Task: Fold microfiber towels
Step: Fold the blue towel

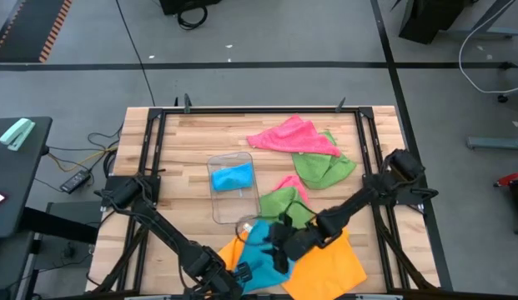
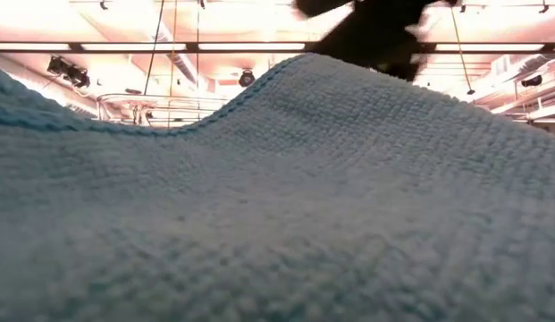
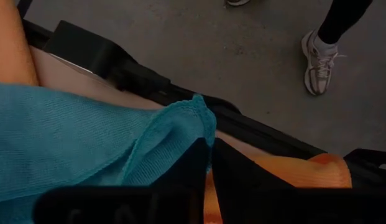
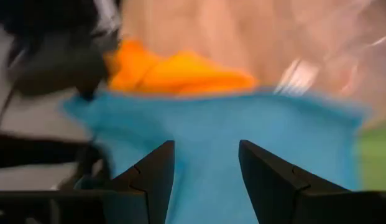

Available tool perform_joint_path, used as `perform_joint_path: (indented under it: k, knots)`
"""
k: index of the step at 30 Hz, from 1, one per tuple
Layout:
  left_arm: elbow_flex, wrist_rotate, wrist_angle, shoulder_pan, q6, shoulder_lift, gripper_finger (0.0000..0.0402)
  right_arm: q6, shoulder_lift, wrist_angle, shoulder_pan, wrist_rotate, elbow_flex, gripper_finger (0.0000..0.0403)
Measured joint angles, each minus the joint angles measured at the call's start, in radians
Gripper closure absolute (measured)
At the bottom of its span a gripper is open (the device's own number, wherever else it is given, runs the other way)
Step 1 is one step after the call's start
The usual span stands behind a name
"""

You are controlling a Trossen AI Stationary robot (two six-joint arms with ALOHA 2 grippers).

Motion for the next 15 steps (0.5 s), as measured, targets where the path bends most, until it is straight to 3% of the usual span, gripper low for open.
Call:
perform_joint_path:
  k: [4,15]
  knots:
    - [0.0,0.0,-0.001,0.0,-0.007,0.0,0.0366,0.098,0.037,0.041,0.042,-0.026,-0.002,0.0215]
    - [0.0,0.0,0.0,0.0,-0.006,-0.001,0.0373,0.145,0.08,0.078,0.065,-0.017,-0.002,0.0195]
